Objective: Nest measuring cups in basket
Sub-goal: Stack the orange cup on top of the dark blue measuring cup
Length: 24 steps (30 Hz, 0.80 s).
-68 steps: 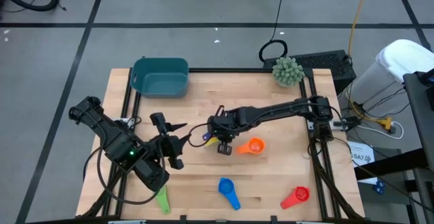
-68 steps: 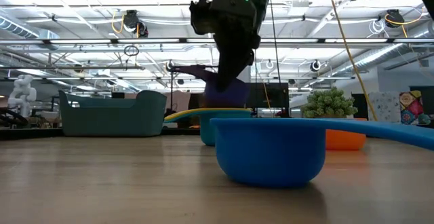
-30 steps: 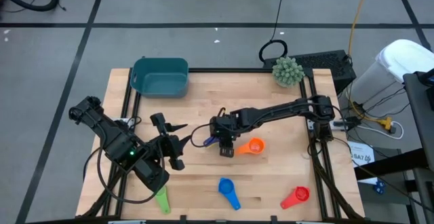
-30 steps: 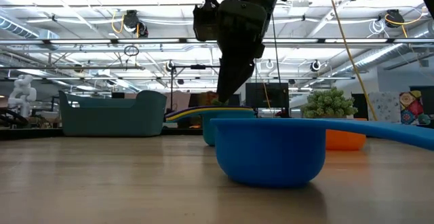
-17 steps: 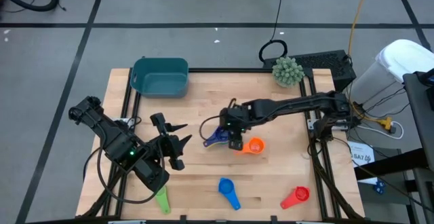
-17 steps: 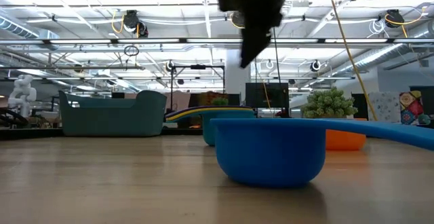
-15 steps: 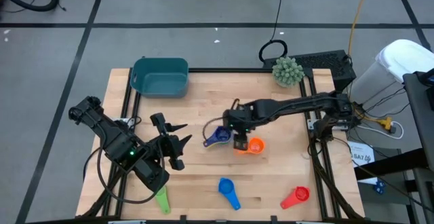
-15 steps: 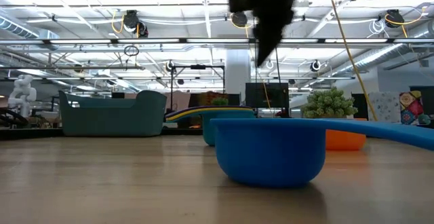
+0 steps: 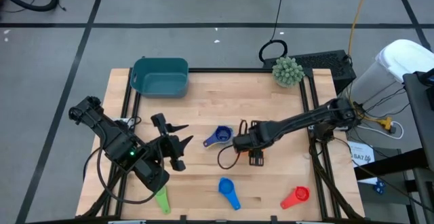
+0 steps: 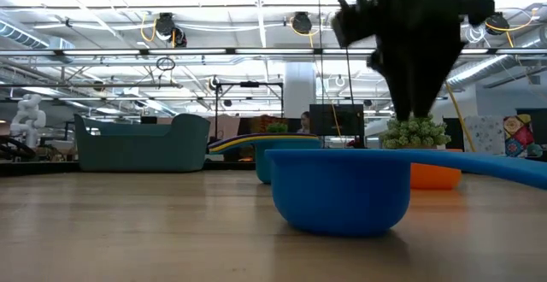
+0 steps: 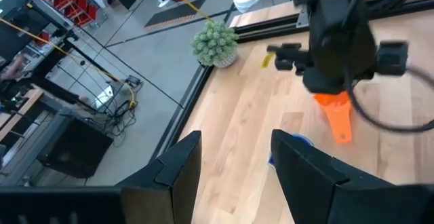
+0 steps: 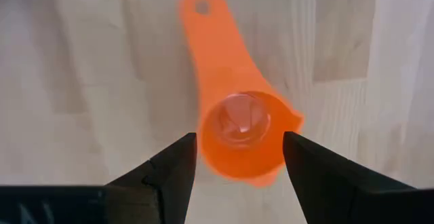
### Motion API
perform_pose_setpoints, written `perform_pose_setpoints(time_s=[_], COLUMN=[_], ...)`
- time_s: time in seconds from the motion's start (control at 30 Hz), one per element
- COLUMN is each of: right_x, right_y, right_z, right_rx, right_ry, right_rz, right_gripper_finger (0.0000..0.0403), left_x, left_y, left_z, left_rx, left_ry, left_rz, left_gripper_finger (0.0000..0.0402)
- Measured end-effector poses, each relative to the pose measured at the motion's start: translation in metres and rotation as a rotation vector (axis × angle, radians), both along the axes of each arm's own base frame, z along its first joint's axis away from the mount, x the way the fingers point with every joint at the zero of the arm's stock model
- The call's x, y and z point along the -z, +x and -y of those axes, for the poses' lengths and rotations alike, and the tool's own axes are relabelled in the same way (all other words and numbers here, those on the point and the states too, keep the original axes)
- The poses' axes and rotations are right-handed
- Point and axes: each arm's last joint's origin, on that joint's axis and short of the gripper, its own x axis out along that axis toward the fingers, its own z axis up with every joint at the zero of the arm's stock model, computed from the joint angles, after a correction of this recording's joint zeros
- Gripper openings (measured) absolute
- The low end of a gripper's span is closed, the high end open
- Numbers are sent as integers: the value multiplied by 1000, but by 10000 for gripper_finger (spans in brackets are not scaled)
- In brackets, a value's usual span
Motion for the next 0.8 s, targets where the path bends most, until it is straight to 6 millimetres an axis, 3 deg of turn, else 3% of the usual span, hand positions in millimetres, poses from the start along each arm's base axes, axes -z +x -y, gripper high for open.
perform_pose_setpoints(time_s=[0.37, 0.8], right_x=[40, 43], right_y=[-21, -14], right_z=[1, 0], right_rx=[44, 32], right_ry=[46, 74], right_rz=[-99, -23], right_gripper_finger=[210, 210], left_x=[0, 0], left_y=[0, 1], left_z=[1, 1], left_rx=[12, 15], left_ry=[5, 7], left_rz=[-9, -11], left_gripper_finger=[182, 182])
